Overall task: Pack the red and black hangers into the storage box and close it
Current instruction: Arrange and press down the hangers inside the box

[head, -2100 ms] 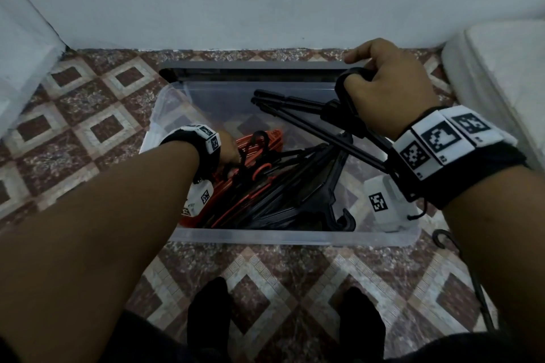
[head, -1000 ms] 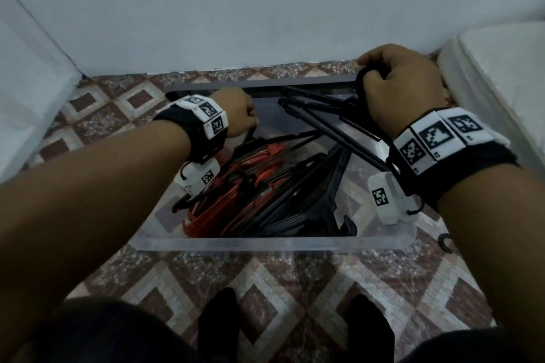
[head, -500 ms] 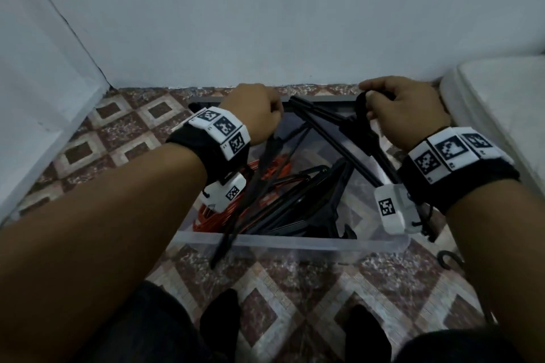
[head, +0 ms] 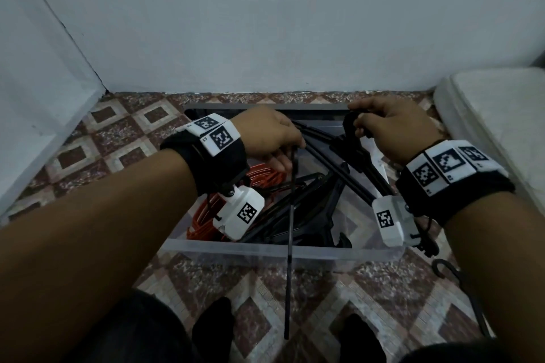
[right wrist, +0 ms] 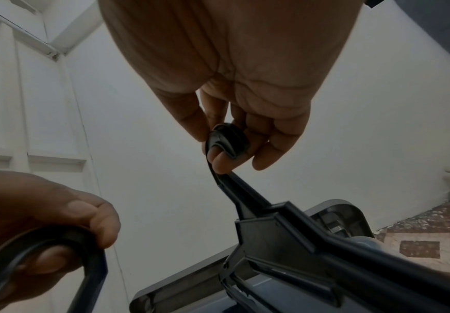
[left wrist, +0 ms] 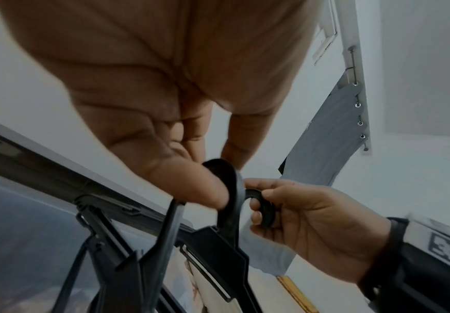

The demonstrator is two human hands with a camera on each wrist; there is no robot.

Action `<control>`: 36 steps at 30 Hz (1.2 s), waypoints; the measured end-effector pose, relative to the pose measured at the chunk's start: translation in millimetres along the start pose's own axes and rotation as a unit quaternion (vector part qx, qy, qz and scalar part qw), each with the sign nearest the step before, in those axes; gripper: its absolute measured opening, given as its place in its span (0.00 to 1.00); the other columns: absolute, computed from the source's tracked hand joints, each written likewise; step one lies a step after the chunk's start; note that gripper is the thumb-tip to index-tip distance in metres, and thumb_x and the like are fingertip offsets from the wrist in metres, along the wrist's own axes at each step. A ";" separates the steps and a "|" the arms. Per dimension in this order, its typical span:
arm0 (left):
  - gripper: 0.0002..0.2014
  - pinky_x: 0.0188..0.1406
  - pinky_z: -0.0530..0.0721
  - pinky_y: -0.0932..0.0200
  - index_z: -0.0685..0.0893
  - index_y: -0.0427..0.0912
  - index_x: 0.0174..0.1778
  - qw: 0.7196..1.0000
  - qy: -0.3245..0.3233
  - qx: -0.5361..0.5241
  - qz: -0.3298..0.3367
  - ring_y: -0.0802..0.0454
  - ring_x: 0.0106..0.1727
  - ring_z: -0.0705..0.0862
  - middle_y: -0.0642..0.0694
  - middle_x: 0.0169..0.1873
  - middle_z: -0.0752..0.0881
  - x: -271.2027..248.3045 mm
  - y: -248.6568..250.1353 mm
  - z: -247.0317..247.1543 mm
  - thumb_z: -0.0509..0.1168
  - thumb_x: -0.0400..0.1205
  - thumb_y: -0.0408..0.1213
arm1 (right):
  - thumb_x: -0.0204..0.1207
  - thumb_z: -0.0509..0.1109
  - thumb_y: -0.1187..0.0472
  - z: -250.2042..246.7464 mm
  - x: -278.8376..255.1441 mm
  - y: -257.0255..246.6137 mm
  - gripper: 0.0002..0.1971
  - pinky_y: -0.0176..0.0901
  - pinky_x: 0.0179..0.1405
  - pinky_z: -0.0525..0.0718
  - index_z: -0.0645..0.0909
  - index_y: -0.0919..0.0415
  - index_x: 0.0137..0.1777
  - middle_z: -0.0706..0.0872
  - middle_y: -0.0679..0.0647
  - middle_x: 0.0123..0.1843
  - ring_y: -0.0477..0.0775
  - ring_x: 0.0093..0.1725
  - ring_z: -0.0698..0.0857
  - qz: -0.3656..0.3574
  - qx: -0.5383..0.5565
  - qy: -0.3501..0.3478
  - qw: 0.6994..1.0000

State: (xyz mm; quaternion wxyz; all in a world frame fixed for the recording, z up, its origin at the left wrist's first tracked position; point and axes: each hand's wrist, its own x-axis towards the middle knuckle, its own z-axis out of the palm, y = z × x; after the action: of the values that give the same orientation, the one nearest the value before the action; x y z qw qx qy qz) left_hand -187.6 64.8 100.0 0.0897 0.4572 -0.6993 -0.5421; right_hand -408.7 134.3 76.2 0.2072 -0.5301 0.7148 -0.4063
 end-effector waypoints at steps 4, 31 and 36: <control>0.09 0.36 0.91 0.55 0.84 0.32 0.54 0.997 -0.060 0.020 0.049 0.45 0.34 0.90 0.35 0.37 0.90 0.9 -2.0 7.7 0.62 0.81 0.23 | 0.78 0.67 0.65 0.1 0.1 1.0 0.14 0.20 0.27 0.75 0.88 0.51 0.58 0.90 0.49 0.36 0.33 0.27 0.84 -0.013 0.021 0.035 0.999; 0.07 0.32 0.72 0.76 0.88 0.49 0.42 0.901 0.165 0.290 0.276 0.63 0.34 0.83 0.56 0.33 0.86 18.2 -11.0 10.5 0.75 0.77 0.47 | 0.74 0.75 0.60 20.8 -13.7 -27.0 0.22 0.32 0.42 0.81 0.78 0.46 0.68 0.85 0.41 0.49 0.41 0.47 0.86 -0.084 -0.079 -0.136 0.984; 0.06 0.40 0.85 0.60 0.87 0.47 0.43 0.932 0.157 0.226 0.234 0.61 0.35 0.87 0.54 0.33 0.89 19.9 -13.1 -0.5 0.73 0.79 0.45 | 0.78 0.72 0.61 29.5 -9.3 -32.5 0.25 0.28 0.33 0.75 0.74 0.46 0.74 0.85 0.45 0.46 0.40 0.39 0.84 -0.084 -0.105 -0.130 0.982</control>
State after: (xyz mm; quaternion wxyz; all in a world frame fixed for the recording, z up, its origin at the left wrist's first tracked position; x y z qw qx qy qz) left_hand -191.4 49.8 81.8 0.2169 0.3683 -0.8675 -0.2544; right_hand -364.9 128.7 83.7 0.2068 -0.6553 0.6736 -0.2722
